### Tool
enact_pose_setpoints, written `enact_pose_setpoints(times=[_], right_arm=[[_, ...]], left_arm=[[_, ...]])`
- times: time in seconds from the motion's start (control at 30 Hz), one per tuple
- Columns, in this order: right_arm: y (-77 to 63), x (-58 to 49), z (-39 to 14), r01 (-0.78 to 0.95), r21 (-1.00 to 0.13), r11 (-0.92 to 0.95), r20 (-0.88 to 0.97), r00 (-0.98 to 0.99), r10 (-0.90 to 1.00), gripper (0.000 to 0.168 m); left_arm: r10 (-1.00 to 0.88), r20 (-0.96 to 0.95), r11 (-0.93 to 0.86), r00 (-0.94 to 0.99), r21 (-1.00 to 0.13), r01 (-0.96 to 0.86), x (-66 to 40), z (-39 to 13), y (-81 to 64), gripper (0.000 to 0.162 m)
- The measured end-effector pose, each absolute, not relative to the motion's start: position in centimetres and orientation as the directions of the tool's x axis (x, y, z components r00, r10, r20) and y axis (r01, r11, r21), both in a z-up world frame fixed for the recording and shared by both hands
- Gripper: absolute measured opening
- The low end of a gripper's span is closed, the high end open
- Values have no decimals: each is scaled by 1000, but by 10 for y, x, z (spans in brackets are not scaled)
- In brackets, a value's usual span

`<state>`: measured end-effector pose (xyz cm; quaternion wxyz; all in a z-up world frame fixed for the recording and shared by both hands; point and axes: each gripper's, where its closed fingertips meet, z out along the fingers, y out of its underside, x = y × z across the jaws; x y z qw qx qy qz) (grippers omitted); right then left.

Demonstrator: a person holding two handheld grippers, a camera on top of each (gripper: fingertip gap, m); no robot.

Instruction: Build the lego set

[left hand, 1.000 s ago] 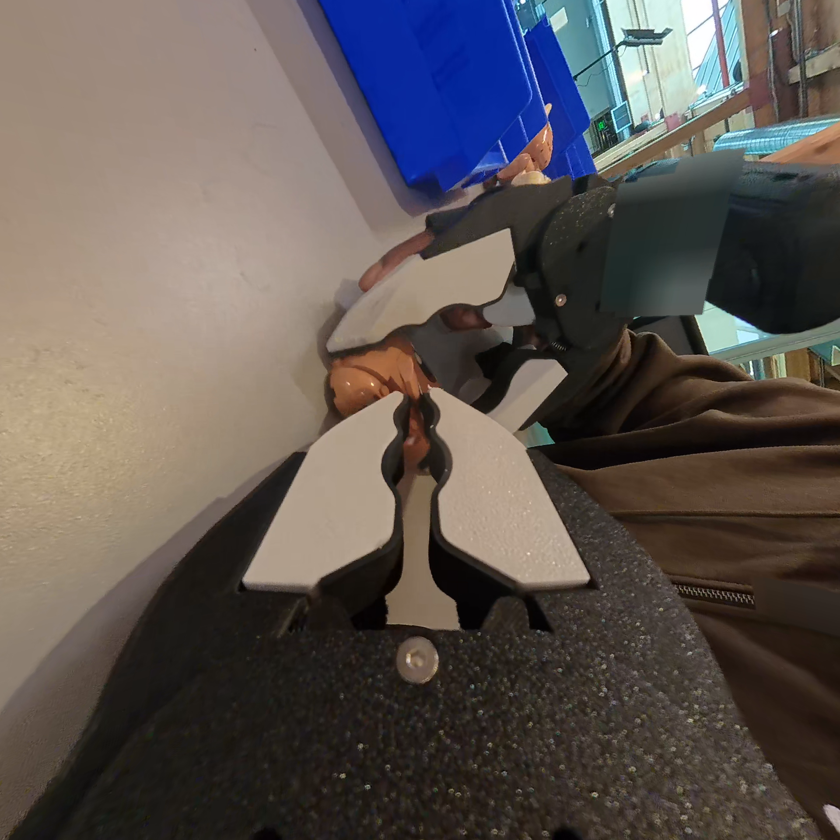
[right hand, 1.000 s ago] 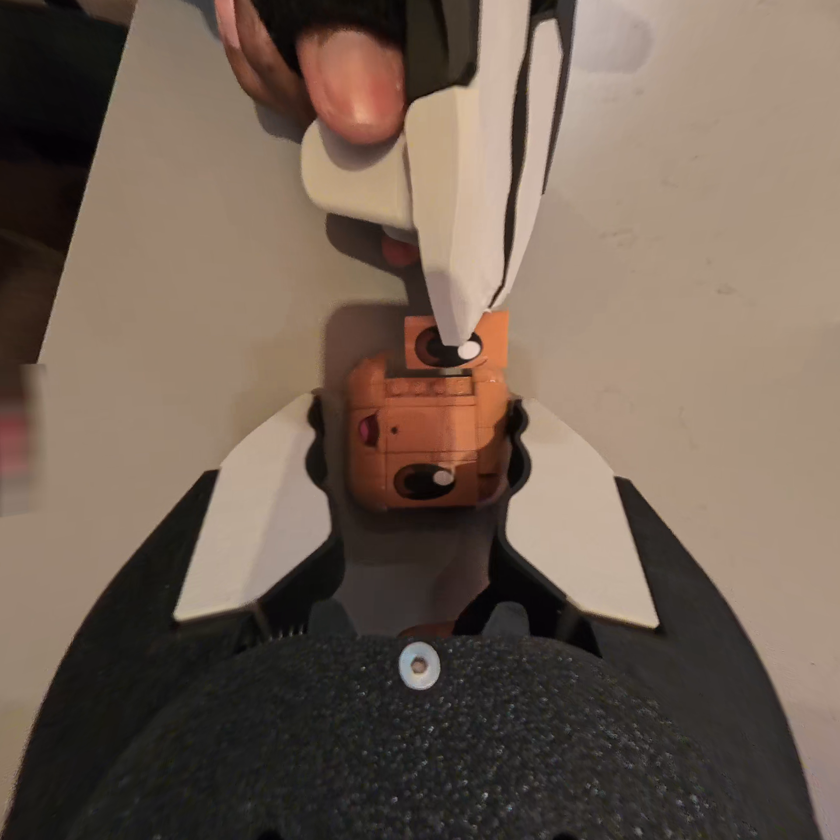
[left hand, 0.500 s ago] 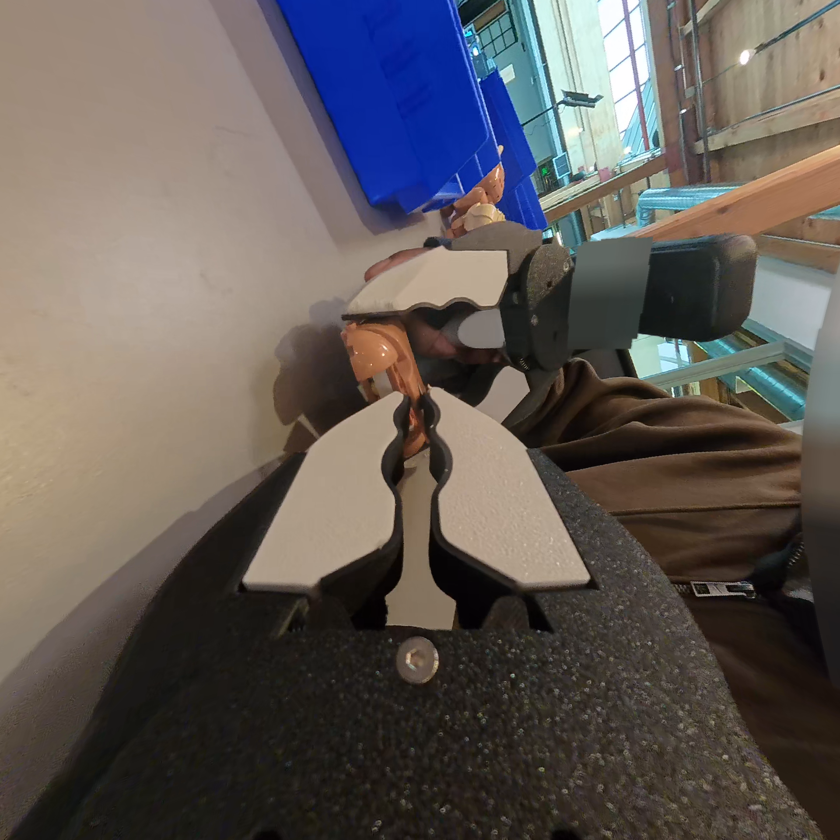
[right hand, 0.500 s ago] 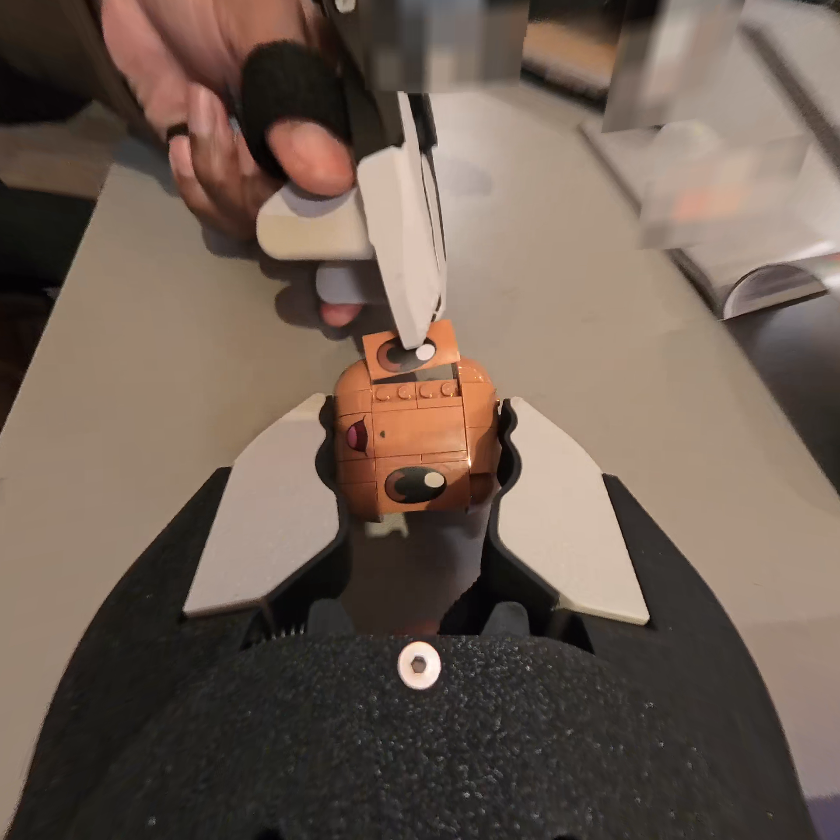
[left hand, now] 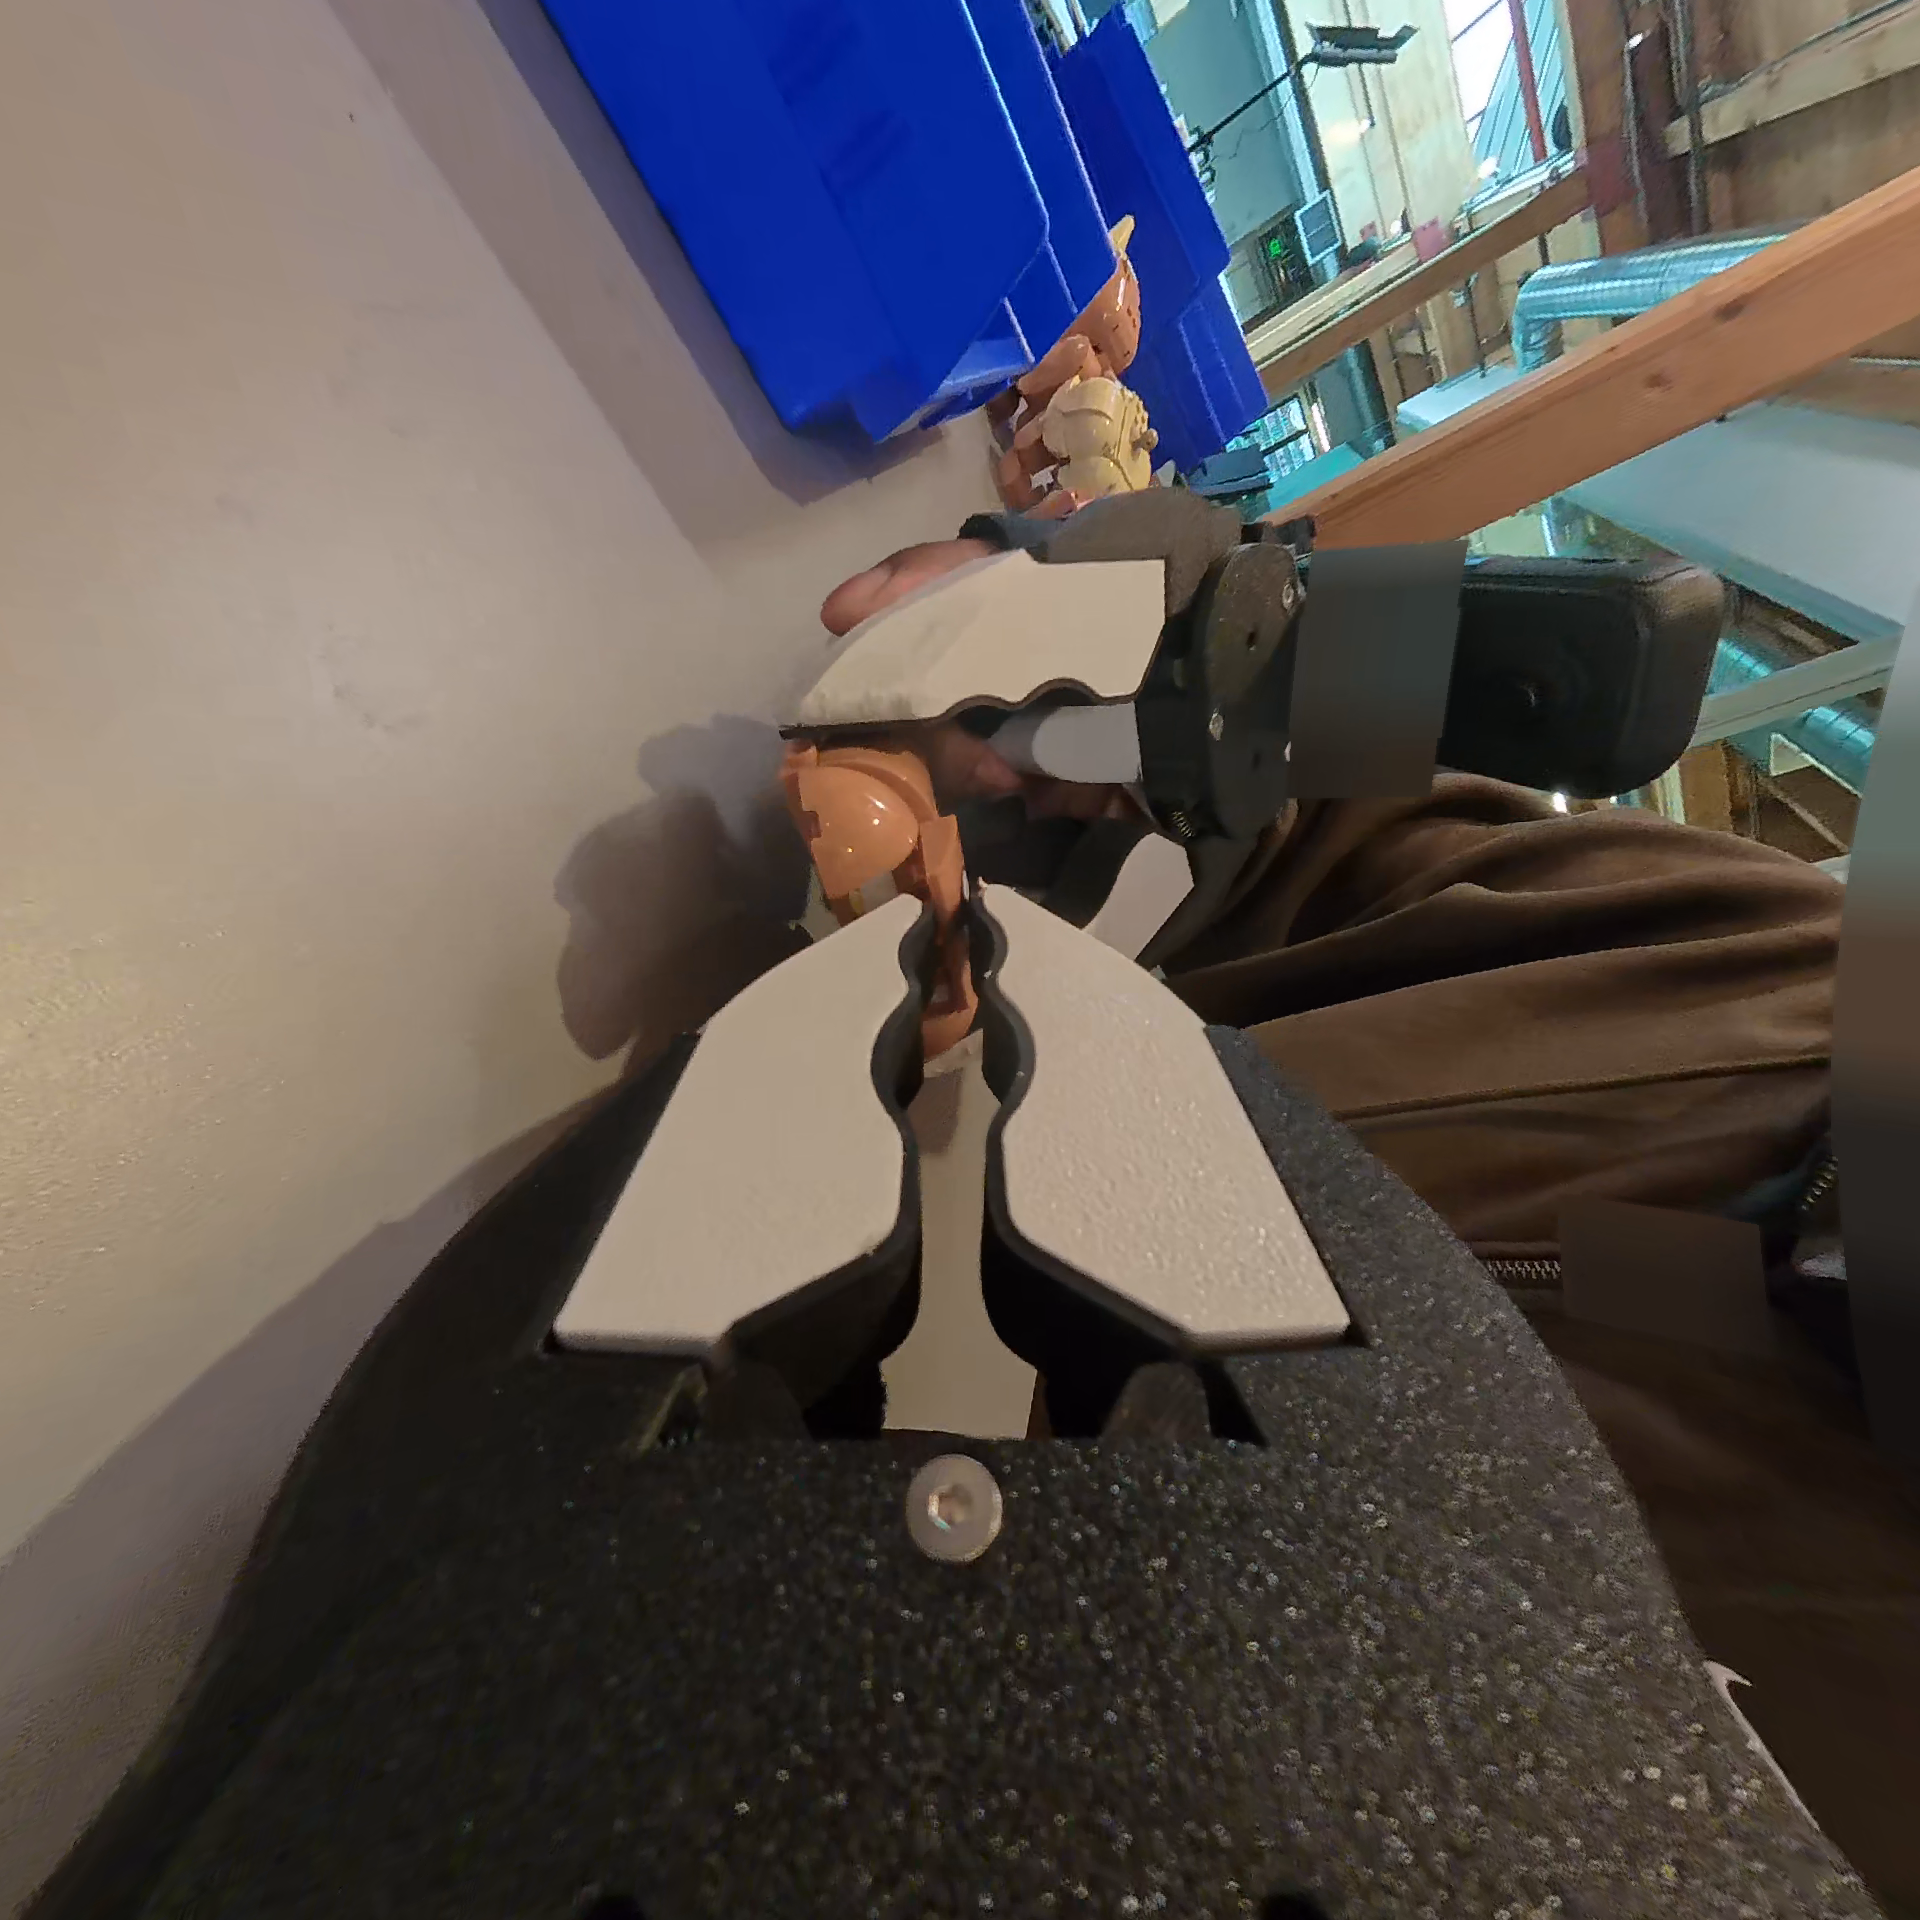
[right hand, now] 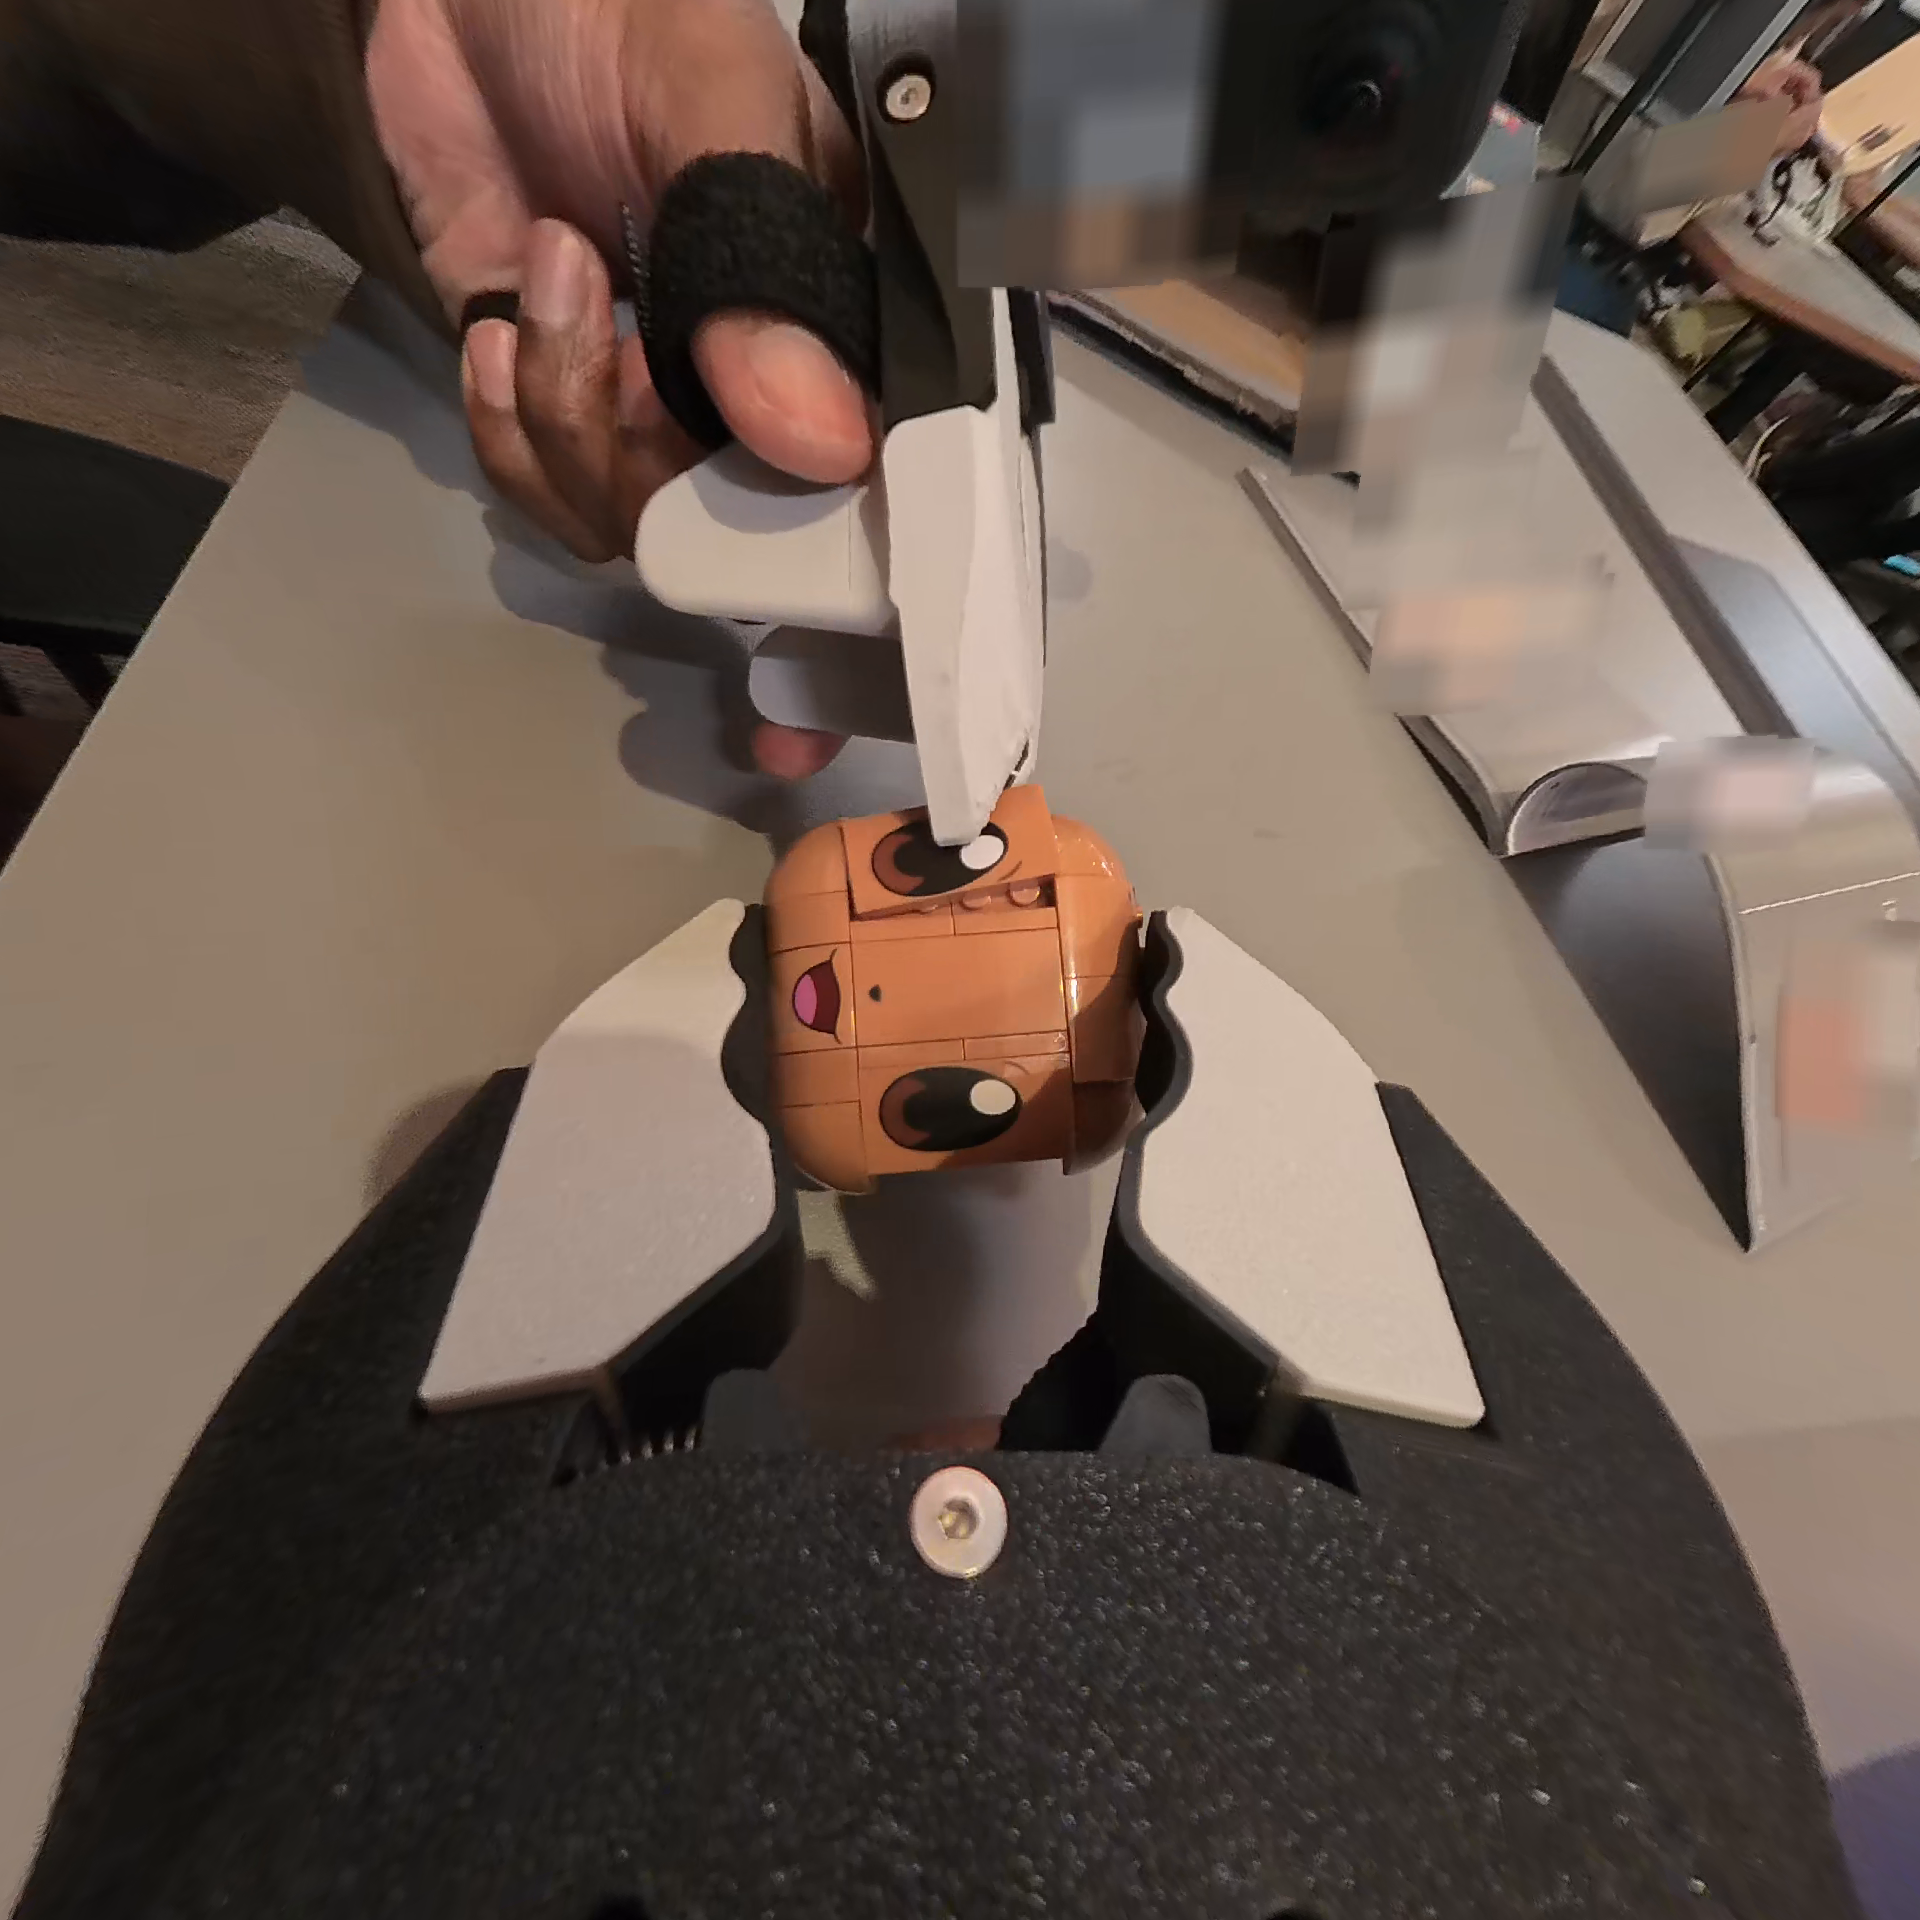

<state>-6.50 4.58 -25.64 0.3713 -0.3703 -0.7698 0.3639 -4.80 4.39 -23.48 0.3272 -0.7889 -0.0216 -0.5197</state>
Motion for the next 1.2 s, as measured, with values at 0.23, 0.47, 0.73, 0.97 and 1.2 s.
enact_pose_setpoints(times=[0.23, 0.47, 0.73, 0.97, 1.2], right_arm=[[43, -65, -255, 269, -812, 518, 370, -449, 813, 69], [42, -64, -251, 239, -799, 552, 417, -441, 795, 69], [41, -64, -248, 211, -783, 585, 464, -428, 775, 69], [42, -65, -246, 204, -788, 581, 467, -417, 780, 69], [43, -65, -246, 202, -788, 582, 472, -409, 781, 69]], left_arm=[[-318, 810, -808, 493, -503, 306, -46, -233, 40, 5], [-339, 818, -851, 465, -477, 219, -41, -227, 34, 4], [-311, 824, -880, 473, -438, 183, -40, -228, 36, 4], [-282, 827, -883, 487, -422, 206, -45, -230, 37, 4], [-264, 824, -883, 502, -416, 218, -45, -230, 38, 5]])
